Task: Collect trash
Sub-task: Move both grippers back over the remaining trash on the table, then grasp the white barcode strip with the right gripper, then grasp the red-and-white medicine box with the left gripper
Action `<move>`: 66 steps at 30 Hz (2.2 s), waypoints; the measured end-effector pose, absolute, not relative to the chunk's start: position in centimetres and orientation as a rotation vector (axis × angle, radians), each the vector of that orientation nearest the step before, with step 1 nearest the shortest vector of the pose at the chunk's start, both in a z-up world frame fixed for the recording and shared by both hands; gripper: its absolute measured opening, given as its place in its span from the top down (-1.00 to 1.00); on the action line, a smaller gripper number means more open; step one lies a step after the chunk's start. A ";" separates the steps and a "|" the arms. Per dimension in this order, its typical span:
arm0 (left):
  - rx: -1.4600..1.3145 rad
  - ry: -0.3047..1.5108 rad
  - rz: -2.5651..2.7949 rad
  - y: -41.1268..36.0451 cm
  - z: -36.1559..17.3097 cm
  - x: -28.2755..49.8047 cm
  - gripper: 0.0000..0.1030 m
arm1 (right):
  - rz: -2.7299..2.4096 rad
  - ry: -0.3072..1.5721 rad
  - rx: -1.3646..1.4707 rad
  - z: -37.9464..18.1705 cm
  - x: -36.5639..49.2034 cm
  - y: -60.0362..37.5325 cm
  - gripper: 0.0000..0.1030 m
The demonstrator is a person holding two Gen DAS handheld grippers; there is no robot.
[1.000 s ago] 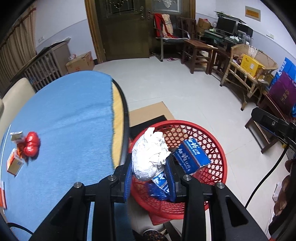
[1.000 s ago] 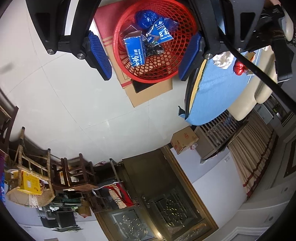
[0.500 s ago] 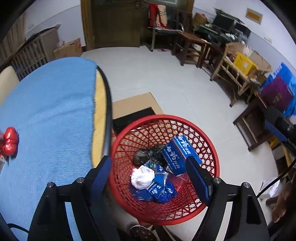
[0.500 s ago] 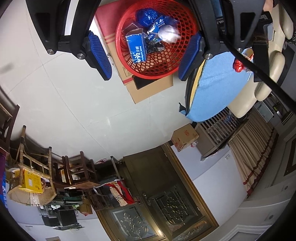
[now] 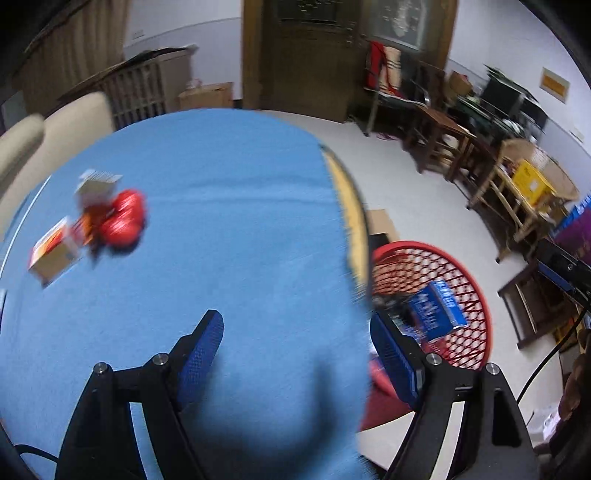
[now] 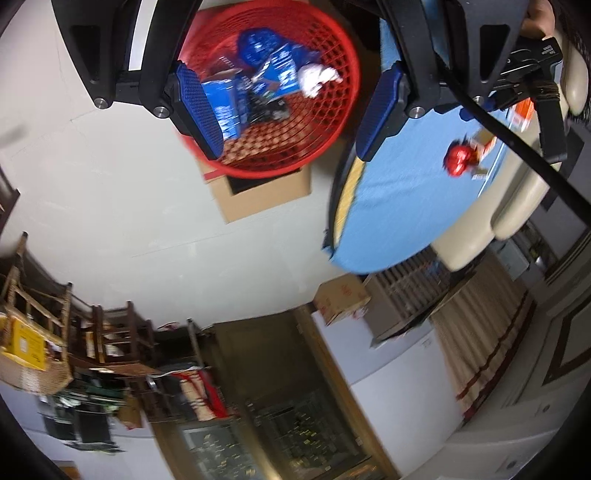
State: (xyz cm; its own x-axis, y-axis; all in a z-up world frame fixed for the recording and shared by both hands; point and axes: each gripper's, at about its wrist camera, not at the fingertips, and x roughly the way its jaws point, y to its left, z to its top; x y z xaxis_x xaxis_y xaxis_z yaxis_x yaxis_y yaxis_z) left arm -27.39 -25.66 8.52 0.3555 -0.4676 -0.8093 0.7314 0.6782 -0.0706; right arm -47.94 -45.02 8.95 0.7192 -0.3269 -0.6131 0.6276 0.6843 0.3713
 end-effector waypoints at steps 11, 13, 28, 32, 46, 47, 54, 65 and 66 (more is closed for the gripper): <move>0.164 0.968 -0.616 -15.6 6.6 -22.7 -0.60 | -0.373 0.705 0.480 7.6 -39.7 -37.7 -0.54; 0.154 0.961 -0.575 -14.2 6.5 -22.0 -0.60 | -0.341 0.724 0.442 7.7 -37.9 -36.2 -0.54; 0.028 0.987 -0.432 -5.4 4.4 -17.0 -0.60 | -0.073 0.762 -0.015 11.4 -19.8 -25.4 -0.54; -0.015 1.003 -0.409 -4.1 4.0 -15.9 -0.60 | 0.008 0.792 -0.107 10.9 -13.7 -23.0 -0.54; -0.016 1.015 -0.397 -4.3 3.6 -13.4 -0.60 | 0.049 0.910 -0.056 6.7 -4.2 -23.0 0.64; -0.014 1.014 -0.398 -4.4 3.6 -13.2 -0.60 | 0.045 0.896 -0.037 6.9 -4.5 -23.4 0.66; 0.021 0.991 -0.391 -6.2 4.6 -11.5 -0.60 | 0.034 0.758 0.225 9.6 -10.0 -28.4 0.67; 0.058 0.955 -0.349 -10.3 6.9 -4.7 -0.64 | 0.011 0.770 0.374 5.8 -20.7 -30.8 0.67; 0.071 0.955 -0.341 -10.9 6.7 -4.2 -0.64 | 0.009 0.775 0.395 5.2 -21.1 -31.1 0.67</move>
